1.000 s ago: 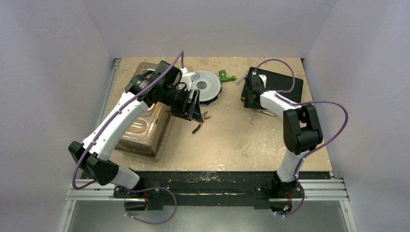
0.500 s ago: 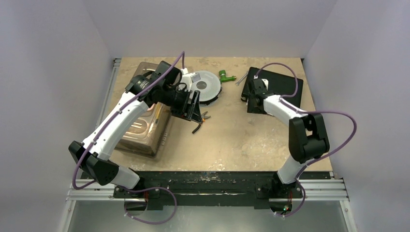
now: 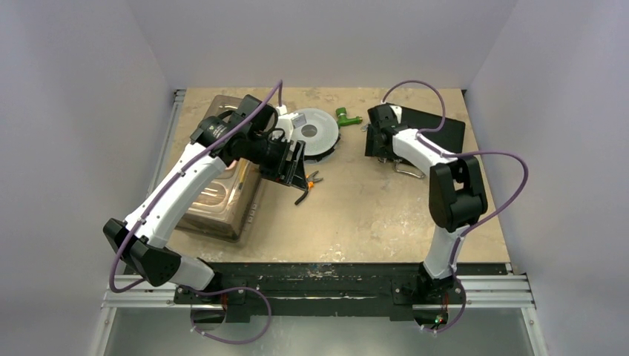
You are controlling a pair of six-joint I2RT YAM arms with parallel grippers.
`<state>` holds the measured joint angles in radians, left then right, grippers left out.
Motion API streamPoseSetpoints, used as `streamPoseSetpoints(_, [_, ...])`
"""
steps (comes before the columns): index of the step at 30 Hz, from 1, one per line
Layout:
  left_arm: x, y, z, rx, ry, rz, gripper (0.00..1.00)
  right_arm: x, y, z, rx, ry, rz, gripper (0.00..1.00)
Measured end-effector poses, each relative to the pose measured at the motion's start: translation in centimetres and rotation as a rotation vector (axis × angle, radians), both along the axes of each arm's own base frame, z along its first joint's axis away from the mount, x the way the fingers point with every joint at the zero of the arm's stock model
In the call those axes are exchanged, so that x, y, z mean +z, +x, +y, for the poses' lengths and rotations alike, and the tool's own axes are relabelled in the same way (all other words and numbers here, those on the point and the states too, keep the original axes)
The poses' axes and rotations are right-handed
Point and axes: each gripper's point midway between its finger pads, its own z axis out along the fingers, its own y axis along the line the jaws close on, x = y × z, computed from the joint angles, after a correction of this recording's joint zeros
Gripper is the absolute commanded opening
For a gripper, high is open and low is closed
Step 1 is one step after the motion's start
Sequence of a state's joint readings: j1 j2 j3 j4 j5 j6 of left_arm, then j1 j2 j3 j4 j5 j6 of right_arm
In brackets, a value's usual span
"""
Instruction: Pack up texas hold em set
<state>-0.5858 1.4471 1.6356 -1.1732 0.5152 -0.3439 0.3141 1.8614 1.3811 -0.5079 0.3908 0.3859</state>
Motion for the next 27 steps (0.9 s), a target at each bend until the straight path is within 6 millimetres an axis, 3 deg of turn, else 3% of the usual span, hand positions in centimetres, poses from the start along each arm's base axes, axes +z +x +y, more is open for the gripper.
streamPoseSetpoints(7, [0.0, 0.0, 0.0, -0.005, 0.0, -0.005, 0.62, -2.0, -0.9, -0.9, -0.069, -0.091, 0.047, 0.6])
streamPoseSetpoints(17, [0.0, 0.0, 0.0, -0.006, 0.001, -0.005, 0.63, -3.0, -1.5, -2.5, -0.152, -0.16, 0.051, 0.61])
streamPoseSetpoints(22, [0.0, -0.1, 0.1, -0.006, 0.002, -0.004, 0.63, -4.1, -3.1, -2.9, -0.135, -0.17, 0.084, 0.63])
streamPoseSetpoints(27, [0.0, -0.1, 0.1, -0.006, 0.001, -0.003, 0.63, -2.7, -3.7, -1.9, -0.069, -0.102, 0.069, 0.61])
